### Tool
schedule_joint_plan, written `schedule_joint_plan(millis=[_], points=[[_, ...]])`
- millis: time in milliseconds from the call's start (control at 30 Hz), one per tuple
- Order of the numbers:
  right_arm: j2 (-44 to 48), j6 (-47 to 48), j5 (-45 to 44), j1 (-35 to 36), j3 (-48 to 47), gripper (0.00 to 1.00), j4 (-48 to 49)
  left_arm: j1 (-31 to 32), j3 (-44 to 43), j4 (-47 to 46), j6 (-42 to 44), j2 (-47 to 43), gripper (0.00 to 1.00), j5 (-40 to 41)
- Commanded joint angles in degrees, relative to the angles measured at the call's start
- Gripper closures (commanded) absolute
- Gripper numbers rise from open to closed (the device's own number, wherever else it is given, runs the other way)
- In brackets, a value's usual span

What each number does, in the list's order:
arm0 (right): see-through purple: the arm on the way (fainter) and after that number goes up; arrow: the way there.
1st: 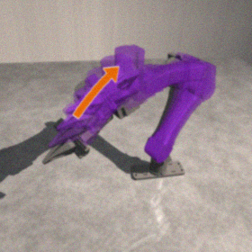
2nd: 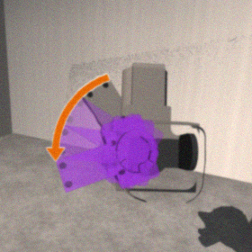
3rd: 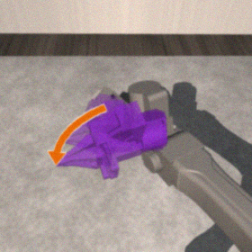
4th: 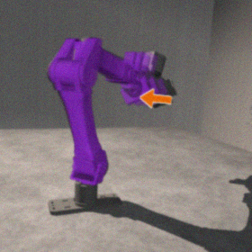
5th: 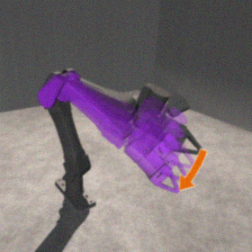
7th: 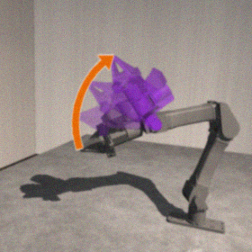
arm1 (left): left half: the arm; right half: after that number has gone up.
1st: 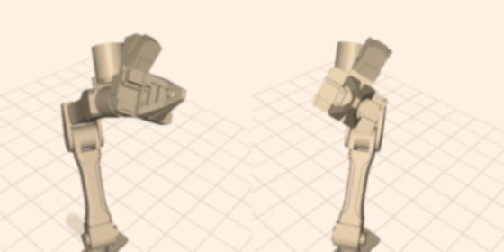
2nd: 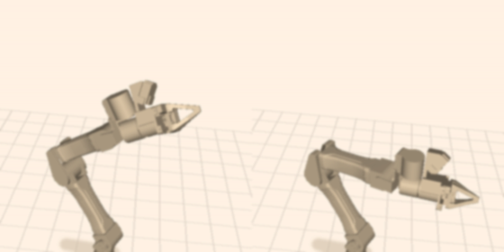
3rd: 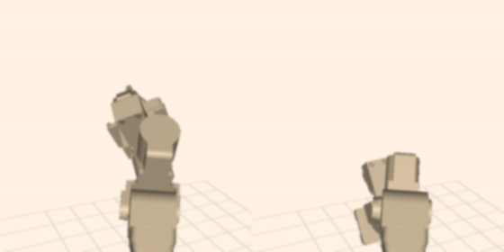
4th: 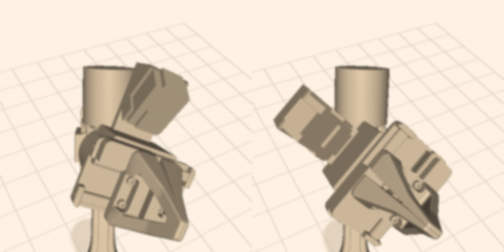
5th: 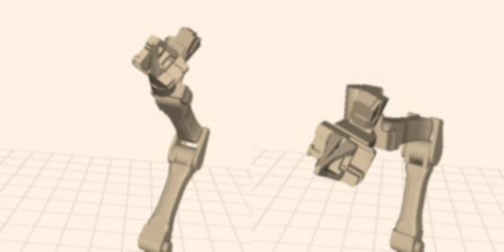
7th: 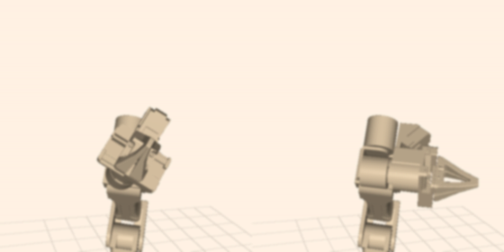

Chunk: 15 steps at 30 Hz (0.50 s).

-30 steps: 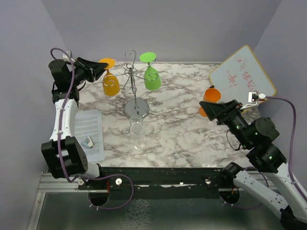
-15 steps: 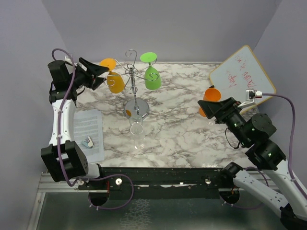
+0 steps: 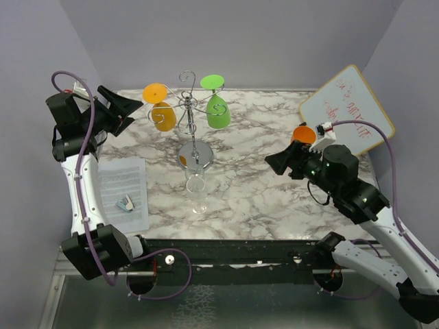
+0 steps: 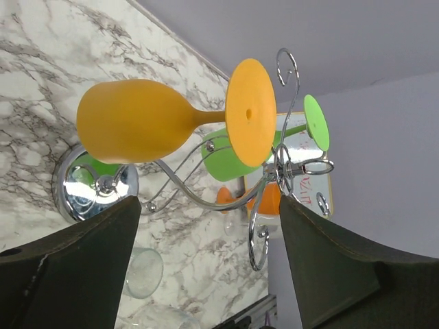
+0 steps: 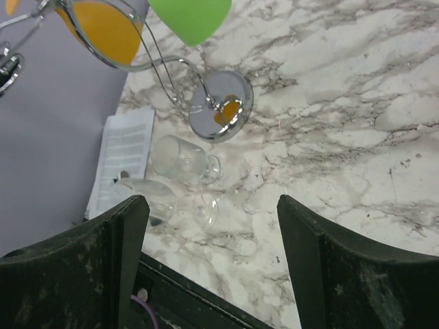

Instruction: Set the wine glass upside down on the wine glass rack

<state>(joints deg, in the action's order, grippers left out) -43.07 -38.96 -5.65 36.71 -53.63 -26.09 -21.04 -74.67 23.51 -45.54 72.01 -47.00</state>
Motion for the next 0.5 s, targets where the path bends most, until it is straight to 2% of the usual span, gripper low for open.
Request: schedule_joint_plan(millis=[0, 33, 67, 200, 333, 467], points=[[-2.33, 5.09, 3.63, 0.29, -1.23, 0.19, -4.36, -1.52, -0.15, 2.23, 4.19, -5.84, 0.11, 2.09], [-2.96, 5.65, 3.78, 0.29, -1.03, 0.19, -4.48, -1.53, -0.17, 2.81, 5.28, -7.09, 0.03, 3.17], [-3.65, 6.2, 3.65, 0.29, -0.66, 0.19, -4.35, -1.55, -0.27, 3.9, 6.61, -8.39, 0.01, 4.2], [-5.61, 7.69, 3.78, 0.29, 0.54, 0.19, -3.63, -1.55, 2.03, 6.19, 11.42, -14.86, 0.01, 9.49], [-5.83, 7.87, 4.18, 0.29, 0.98, 0.19, -3.98, -1.38, 5.74, 6.74, 14.84, -23.92, 0.01, 11.05], [-5.11, 7.55, 4.53, 0.34, 2.05, 0.19, -3.81, 2.01, 7.73, 10.18, 18.1, -31.04, 0.01, 12.03]])
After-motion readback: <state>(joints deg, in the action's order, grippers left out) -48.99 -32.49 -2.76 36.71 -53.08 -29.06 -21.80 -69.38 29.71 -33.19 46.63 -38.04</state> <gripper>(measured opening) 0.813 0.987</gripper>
